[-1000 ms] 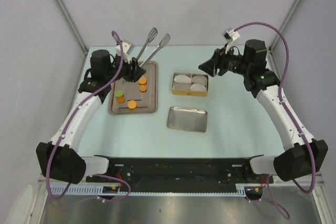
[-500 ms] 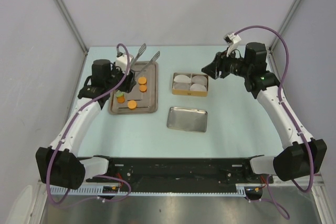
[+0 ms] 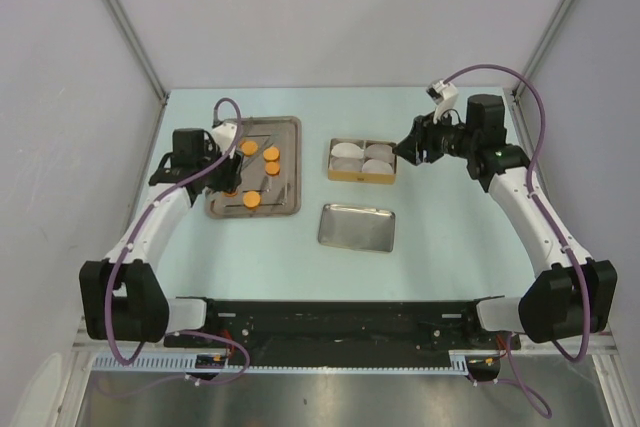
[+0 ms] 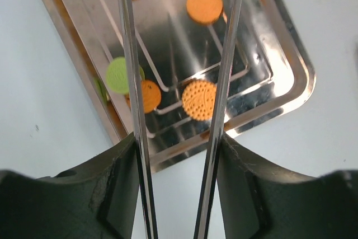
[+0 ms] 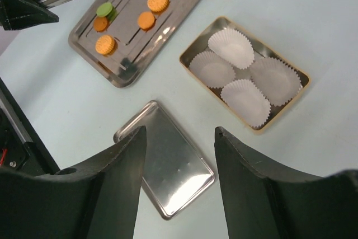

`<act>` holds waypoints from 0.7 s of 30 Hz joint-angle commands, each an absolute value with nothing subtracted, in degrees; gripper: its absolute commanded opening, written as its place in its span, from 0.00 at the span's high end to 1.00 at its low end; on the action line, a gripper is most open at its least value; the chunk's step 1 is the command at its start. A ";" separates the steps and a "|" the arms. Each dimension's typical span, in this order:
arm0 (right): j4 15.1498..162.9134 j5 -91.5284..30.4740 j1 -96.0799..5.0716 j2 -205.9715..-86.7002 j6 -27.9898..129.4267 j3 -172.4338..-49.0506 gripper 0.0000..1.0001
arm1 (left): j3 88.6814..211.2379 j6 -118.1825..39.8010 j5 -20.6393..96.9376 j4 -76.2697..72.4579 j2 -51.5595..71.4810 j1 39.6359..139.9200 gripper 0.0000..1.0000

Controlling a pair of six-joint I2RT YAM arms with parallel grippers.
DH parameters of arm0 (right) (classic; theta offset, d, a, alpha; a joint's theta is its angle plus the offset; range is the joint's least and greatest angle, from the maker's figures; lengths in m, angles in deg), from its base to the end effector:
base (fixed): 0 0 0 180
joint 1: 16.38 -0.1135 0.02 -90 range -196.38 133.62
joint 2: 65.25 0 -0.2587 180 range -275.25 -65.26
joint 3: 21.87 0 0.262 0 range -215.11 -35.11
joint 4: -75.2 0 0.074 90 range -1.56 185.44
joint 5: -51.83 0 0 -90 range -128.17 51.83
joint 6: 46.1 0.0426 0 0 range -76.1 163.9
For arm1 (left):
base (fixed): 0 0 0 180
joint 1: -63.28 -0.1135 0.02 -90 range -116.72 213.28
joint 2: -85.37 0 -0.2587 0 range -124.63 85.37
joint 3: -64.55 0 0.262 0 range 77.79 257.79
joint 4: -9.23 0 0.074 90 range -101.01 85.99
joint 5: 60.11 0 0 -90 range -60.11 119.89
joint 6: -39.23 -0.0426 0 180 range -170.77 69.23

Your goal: Pack the cookies

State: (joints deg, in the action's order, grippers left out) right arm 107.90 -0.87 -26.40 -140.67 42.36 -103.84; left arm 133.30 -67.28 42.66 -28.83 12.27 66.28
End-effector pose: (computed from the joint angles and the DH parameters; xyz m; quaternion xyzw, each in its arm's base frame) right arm 0.3028 0.0797 0.3462 -0.2492 0.7831 0.3077 0.4796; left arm 0.2905 -0.0247 0.2632 0.1983 0.8886 -0.0539 0.4101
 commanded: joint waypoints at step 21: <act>107.16 -1.17 -25.43 -140.75 38.19 -101.38 0.44 | 139.93 -71.51 44.39 -32.84 -1.38 63.45 0.46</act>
